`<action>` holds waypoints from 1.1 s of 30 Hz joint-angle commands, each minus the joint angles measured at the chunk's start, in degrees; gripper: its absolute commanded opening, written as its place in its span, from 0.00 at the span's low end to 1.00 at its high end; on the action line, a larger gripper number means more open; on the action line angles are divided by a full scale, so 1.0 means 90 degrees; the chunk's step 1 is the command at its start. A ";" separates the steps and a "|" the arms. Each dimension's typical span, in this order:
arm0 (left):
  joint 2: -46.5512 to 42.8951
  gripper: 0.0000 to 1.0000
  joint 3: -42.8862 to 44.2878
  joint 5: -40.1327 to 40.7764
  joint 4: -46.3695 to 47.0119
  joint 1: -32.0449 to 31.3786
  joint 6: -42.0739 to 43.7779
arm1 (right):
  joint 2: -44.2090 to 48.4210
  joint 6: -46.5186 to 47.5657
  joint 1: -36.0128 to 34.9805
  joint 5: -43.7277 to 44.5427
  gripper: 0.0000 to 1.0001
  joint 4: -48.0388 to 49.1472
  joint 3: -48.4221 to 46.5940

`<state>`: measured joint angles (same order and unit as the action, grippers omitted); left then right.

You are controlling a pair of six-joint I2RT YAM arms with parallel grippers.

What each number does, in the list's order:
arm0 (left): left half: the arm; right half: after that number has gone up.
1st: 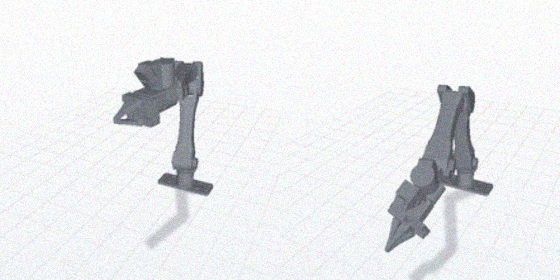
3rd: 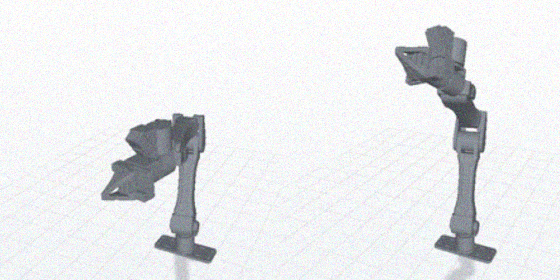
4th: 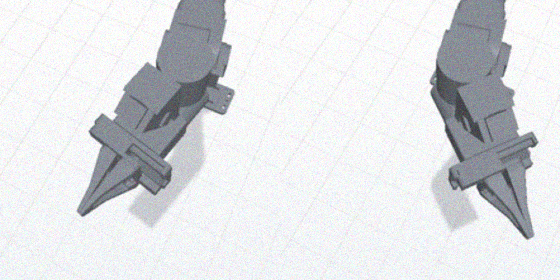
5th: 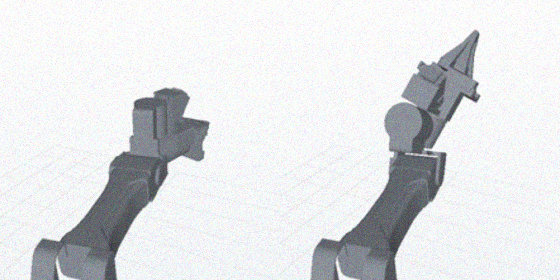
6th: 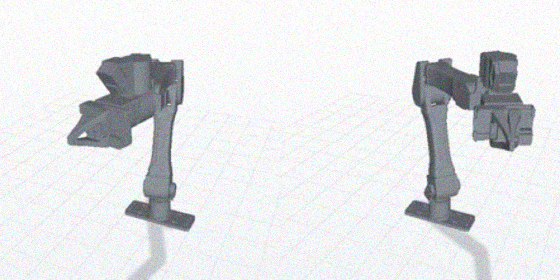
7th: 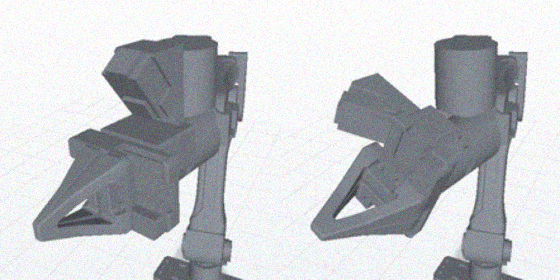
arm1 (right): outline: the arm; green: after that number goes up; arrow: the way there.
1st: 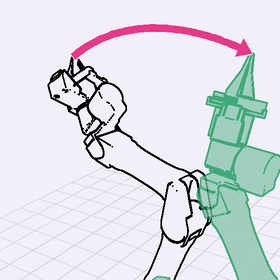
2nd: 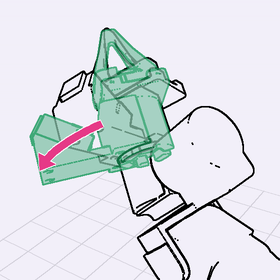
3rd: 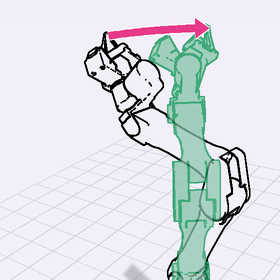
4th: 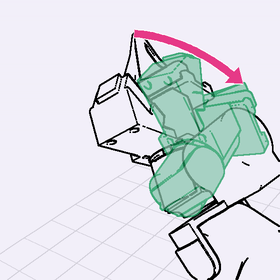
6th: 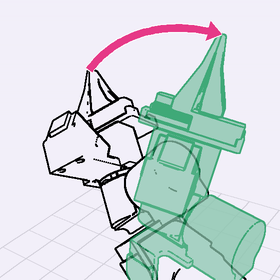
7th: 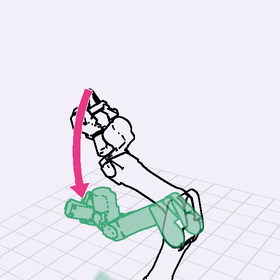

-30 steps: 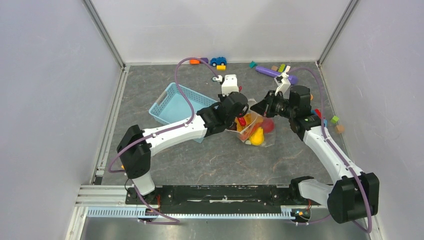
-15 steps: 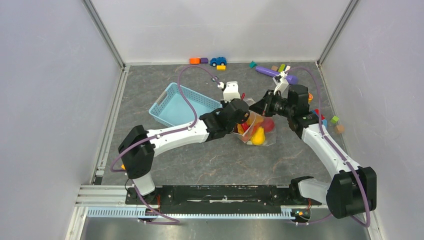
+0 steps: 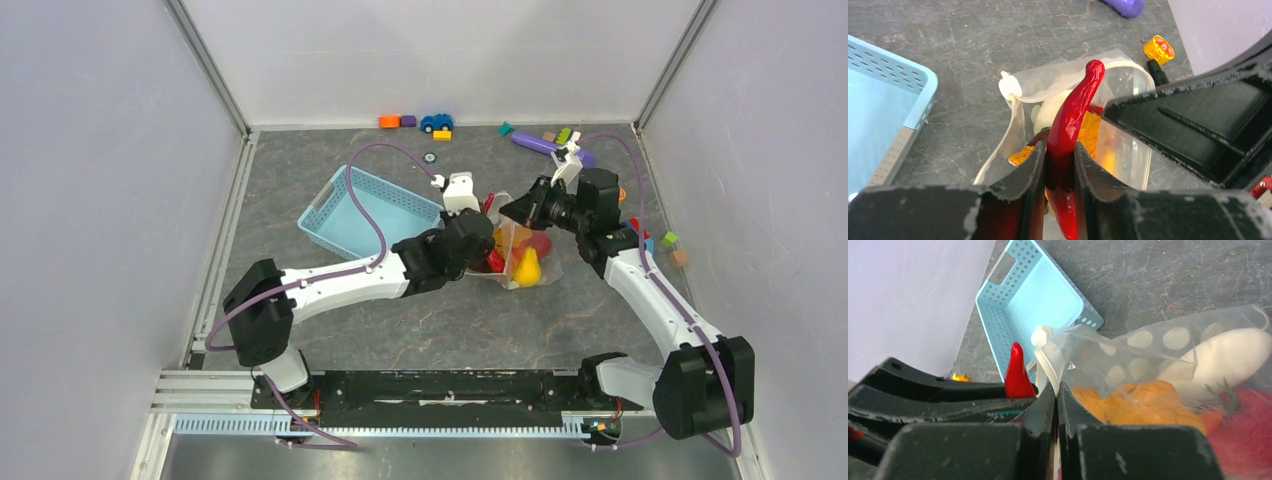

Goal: Place the food in the zip-top bag and seal the zipper
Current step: Place the fake vegetable in the zipper food storage bag.

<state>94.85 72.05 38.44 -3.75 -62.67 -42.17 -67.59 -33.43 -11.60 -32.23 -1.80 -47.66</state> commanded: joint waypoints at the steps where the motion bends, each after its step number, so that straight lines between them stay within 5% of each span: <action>1: -0.0320 0.08 -0.0299 -0.0127 0.0624 -0.0241 -0.0003 | 0.0303 -0.0248 0.0029 0.0294 0.05 0.0482 -0.0108; 11: -0.0382 0.06 -0.0926 -0.0730 0.1426 -0.0448 0.0458 | 0.0569 -0.0394 0.0036 0.0362 0.05 0.0459 0.0085; 23: 0.0709 0.11 0.1039 0.0412 -0.1270 -0.0396 -0.0113 | 0.0969 -0.0030 0.0029 -0.0186 0.05 0.0698 0.0195; 33: 0.1039 0.18 0.1680 0.0447 -0.1919 -0.0119 -0.0553 | 0.1147 0.0287 0.0029 -0.0736 0.06 0.0474 0.0358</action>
<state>103.31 83.57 39.11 -17.37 -64.66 -42.83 -58.54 -32.36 -11.25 -35.18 0.43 -45.08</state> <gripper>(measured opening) 0.283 0.058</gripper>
